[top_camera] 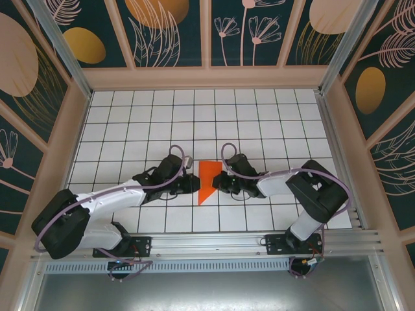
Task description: Fold a paper plane with a square sheet of paper (pick it up from the middle)
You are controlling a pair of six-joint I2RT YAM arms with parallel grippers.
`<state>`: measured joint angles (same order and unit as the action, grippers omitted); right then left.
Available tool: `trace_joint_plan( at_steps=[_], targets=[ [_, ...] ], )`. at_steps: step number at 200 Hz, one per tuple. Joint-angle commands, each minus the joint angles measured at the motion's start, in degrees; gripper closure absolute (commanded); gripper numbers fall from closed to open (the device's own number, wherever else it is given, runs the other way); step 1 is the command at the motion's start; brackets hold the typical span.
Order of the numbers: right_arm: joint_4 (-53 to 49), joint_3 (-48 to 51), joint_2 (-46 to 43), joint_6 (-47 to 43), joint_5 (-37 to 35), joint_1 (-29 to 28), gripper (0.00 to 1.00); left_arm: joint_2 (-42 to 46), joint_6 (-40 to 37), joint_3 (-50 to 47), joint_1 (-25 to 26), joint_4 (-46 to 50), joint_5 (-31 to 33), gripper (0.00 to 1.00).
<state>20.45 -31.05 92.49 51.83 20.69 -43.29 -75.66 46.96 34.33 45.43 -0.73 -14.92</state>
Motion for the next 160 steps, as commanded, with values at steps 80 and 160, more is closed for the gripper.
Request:
trace_joint_plan(
  at_steps=[80, 160],
  targets=[
    [-4.7, 7.1, -16.2, 3.9, -6.1, 5.7, 0.64, -11.1, -3.3, 5.7, -0.1, -1.6, 1.9, 0.86],
    [5.2, 5.8, -10.1, 2.4, 2.3, 6.6, 0.58, -11.7, -3.4, 5.6, -0.1, -0.9, 2.2, 0.86]
  ],
)
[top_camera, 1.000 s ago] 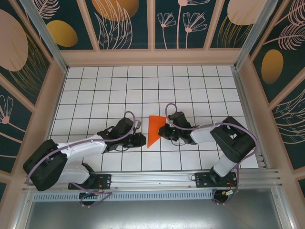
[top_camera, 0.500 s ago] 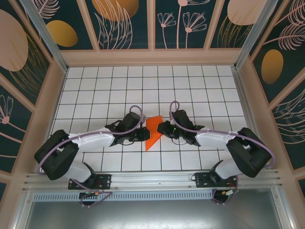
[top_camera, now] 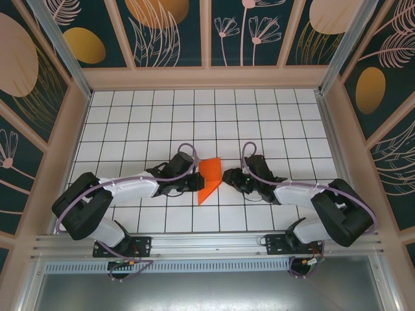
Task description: Fold a paper plane with a square sheet of paper (pick it up from the middle)
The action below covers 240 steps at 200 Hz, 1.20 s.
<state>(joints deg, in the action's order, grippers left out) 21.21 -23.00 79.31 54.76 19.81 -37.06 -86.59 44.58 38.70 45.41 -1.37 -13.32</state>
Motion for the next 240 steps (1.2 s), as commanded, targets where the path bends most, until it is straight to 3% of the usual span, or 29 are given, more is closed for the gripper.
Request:
trace_joint_plan(
  at_steps=[1, 53, 96, 139, 177, 211, 240],
  targets=[
    [4.5, -2.3, 3.2, -0.5, 3.3, 0.3, 0.58, -0.8, -1.1, 1.2, -0.1, -0.3, 0.5, 0.86],
    [5.4, -8.1, 10.8, -3.8, 7.0, 0.5, 0.58, -0.5, -0.9, 0.4, -0.1, -0.4, 0.7, 0.86],
    [2.7, -14.2, 17.8, -9.3, 10.2, 1.7, 0.64, 0.9, -1.5, -0.1, -0.1, -0.5, 0.5, 0.84],
    [-1.6, -18.9, 22.5, -13.4, 11.2, 3.0, 0.83, 4.7, -2.4, -1.6, -0.1, -0.8, 1.2, 0.79],
    [6.2, -14.3, 19.6, -2.9, 6.9, 2.5, 0.96, 8.2, -2.9, -3.6, -0.1, -2.7, 1.1, 0.68],
    [9.0, -10.8, 15.7, 9.2, -3.3, -1.7, 0.96, 10.2, -3.7, -4.9, 0.4, -4.8, 0.4, 0.56],
    [8.5, -9.6, 14.5, 16.0, -8.4, -4.4, 0.95, 11.3, -6.8, -4.8, 3.2, -3.3, 4.0, 0.46]
  ],
)
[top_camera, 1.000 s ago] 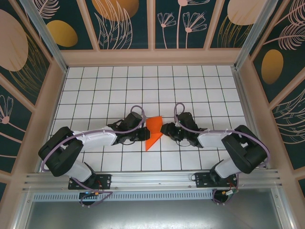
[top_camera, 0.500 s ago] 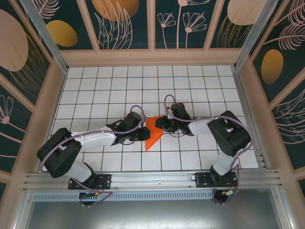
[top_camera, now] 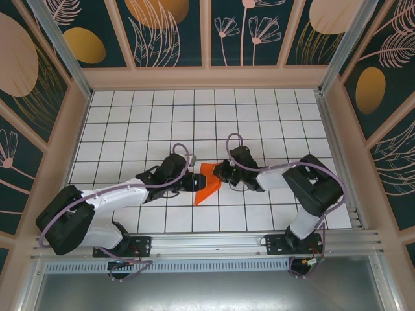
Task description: Fold a paper plane with a square sheet of paper (pick it up from the middle)
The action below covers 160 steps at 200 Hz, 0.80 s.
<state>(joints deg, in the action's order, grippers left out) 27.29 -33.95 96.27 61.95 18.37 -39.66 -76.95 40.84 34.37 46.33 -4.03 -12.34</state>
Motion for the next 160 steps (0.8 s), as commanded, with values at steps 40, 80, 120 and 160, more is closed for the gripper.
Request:
trace_joint_plan(
  at_steps=[40, 80, 120, 160],
  targets=[
    [3.0, 4.0, -4.3, 12.8, -10.0, -3.5, 0.92, 0.0, -7.1, -1.0, 8.3, 1.4, 12.3, 0.43],
    [1.7, 2.6, -5.5, 7.5, -5.7, -2.5, 0.82, -3.5, -10.0, -0.6, 11.6, 1.1, 16.6, 0.41],
    [-2.2, -0.1, -6.6, 3.6, -3.6, -1.5, 0.79, -6.9, -12.2, 0.6, 13.1, 2.9, 19.4, 0.41],
    [-2.1, -1.3, -6.5, 2.8, -1.5, -1.1, 0.80, -8.2, -11.2, 0.5, 13.8, 3.7, 22.8, 0.41]
  ],
)
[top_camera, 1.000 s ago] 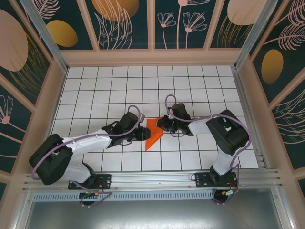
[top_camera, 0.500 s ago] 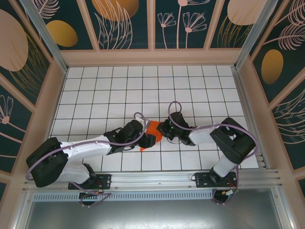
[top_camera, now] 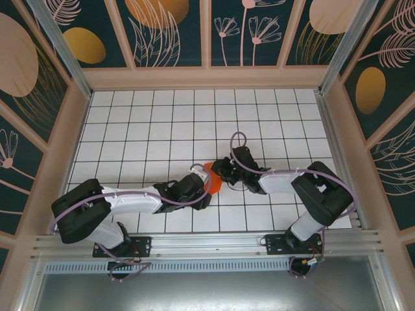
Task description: Fold a paper plane with a square sheet of paper (pick it up from the middle)
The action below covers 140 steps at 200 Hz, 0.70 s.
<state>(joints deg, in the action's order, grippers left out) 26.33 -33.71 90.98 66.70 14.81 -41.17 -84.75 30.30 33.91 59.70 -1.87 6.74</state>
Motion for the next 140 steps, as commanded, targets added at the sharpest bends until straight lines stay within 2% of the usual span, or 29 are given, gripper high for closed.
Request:
trace_joint_plan(
  at_steps=[1, 119, 140],
  targets=[
    [-1.2, -1.5, -1.3, -1.9, 2.0, 0.4, 0.80, -0.4, -0.6, 1.0, 0.4, 1.5, 3.8, 0.41],
    [-4.4, -2.3, -1.4, -3.0, 1.5, 0.6, 0.80, -0.2, -1.4, -0.1, 0.6, 1.0, 3.2, 0.64],
    [-4.5, -2.4, -1.4, -3.0, 1.4, 0.6, 0.80, 0.0, -1.4, -0.3, 0.6, 1.0, 3.3, 0.65]
  ],
)
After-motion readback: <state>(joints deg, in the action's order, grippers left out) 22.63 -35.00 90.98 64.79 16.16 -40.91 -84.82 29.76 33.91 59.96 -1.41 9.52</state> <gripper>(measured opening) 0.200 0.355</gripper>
